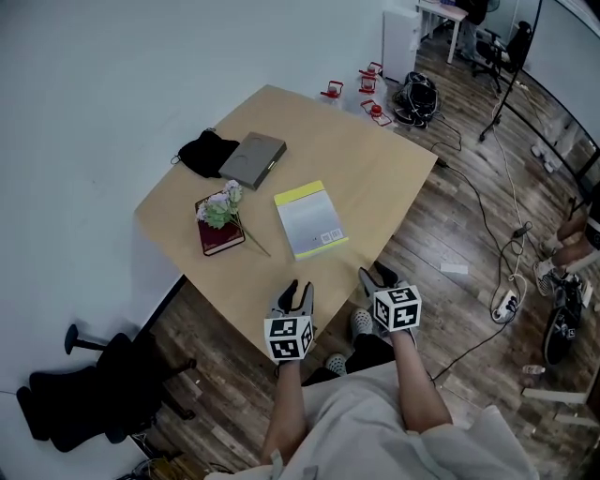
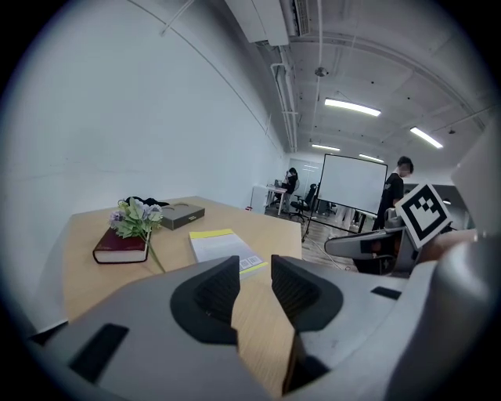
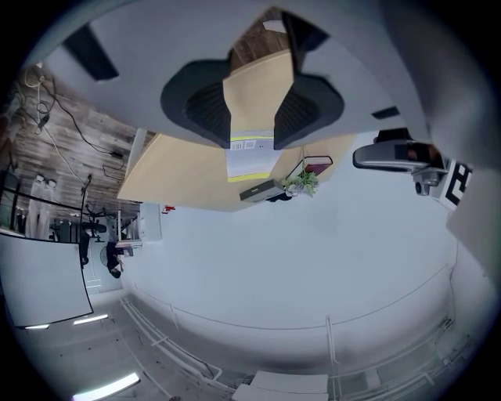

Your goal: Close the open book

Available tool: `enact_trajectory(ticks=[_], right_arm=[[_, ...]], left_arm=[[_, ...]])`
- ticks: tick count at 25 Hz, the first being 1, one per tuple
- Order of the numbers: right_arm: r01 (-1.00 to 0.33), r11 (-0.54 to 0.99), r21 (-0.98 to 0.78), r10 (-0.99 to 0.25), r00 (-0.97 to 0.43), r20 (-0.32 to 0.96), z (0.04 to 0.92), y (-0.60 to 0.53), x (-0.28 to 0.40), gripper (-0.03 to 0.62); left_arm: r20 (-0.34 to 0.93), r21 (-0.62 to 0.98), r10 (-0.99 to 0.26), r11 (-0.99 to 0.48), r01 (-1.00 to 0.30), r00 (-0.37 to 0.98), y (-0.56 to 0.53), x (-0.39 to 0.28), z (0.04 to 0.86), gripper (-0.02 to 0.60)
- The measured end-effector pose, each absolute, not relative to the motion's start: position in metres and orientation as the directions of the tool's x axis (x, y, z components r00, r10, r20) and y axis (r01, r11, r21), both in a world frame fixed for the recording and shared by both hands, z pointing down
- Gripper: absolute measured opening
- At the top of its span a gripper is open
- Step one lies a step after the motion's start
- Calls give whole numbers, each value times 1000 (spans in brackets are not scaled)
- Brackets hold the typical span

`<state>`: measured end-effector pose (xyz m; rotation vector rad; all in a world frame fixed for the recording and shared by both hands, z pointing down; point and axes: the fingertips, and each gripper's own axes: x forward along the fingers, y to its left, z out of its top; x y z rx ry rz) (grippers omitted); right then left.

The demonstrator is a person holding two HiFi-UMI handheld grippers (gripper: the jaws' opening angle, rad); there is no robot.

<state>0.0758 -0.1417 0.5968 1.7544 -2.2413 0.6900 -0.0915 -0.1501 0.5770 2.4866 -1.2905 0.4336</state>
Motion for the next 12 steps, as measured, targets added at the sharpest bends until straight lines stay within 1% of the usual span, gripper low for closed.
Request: enact_trajectory(ticks=[8,12], right_arm=[[-950,233,-208,-854,-302,423,588,-130,64,159],[-948,252,-195,-849,-313,425,589,-124,57,130]], left_arm=[[365,135,-759,-530,-837,539,-141,-98,569,93],[352,137,-771,-518,-844,531,-138,-105,568,61]])
